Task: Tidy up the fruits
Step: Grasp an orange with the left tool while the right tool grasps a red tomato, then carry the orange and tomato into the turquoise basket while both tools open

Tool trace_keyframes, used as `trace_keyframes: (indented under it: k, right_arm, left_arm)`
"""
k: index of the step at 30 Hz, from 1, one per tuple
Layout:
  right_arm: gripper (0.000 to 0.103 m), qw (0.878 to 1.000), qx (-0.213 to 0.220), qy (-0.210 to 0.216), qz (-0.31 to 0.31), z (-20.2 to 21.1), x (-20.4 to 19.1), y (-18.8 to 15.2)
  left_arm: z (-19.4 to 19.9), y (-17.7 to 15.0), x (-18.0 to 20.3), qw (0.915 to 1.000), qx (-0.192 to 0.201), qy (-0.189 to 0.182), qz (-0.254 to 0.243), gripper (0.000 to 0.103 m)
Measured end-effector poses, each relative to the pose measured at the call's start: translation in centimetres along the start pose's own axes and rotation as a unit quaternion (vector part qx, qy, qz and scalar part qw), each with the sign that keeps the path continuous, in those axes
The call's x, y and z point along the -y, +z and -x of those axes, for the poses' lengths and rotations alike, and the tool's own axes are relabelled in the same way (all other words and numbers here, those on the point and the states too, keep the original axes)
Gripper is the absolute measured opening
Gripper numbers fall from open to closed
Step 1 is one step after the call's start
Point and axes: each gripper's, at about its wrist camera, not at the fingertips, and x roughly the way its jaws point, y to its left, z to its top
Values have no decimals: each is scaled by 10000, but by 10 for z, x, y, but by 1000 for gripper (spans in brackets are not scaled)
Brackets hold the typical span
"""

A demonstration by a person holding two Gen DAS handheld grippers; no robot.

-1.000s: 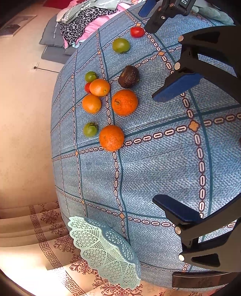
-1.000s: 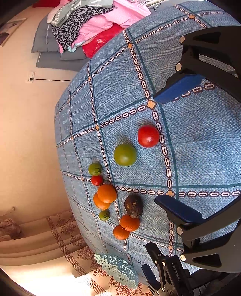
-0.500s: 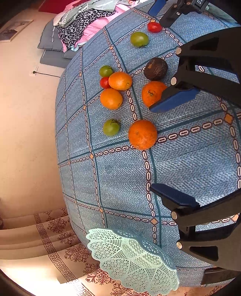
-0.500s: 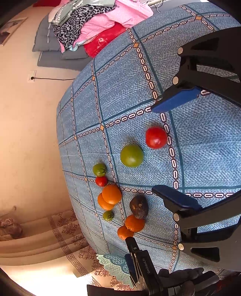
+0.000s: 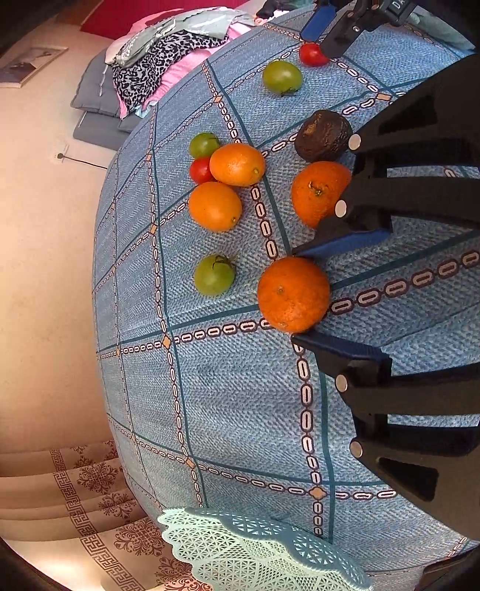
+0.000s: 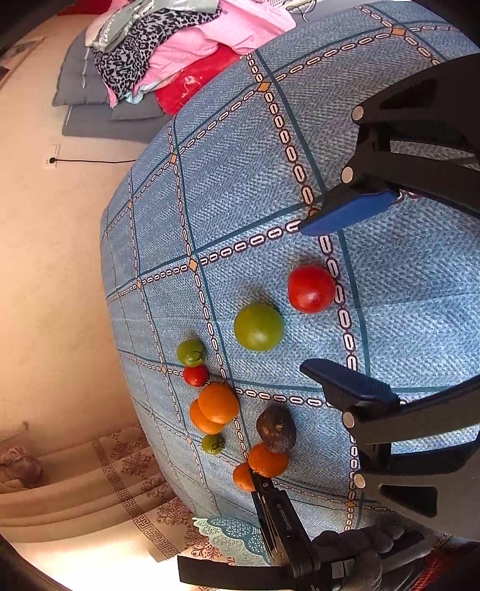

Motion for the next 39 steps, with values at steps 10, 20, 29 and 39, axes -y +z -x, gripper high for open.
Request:
trace_keyframes:
  k: [10, 20, 29, 39]
  right_arm:
    - [35, 9997, -183, -176, 49, -17, -6, 3]
    - [28, 9997, -66, -218, -58, -9, -4, 2]
    - [28, 9993, 382, 44, 18, 17, -30, 21]
    - [28, 9906, 559, 1022, 712, 18, -121, 56]
  left_arm:
    - [5, -8, -12, 9998, 108, -89, 172, 40]
    - [18, -10, -11, 9997, 207, 96, 103, 40]
    - [58, -4, -22, 9976, 611, 143, 282, 40]
    - [116, 0, -82, 9877, 1121, 866, 667, 40]
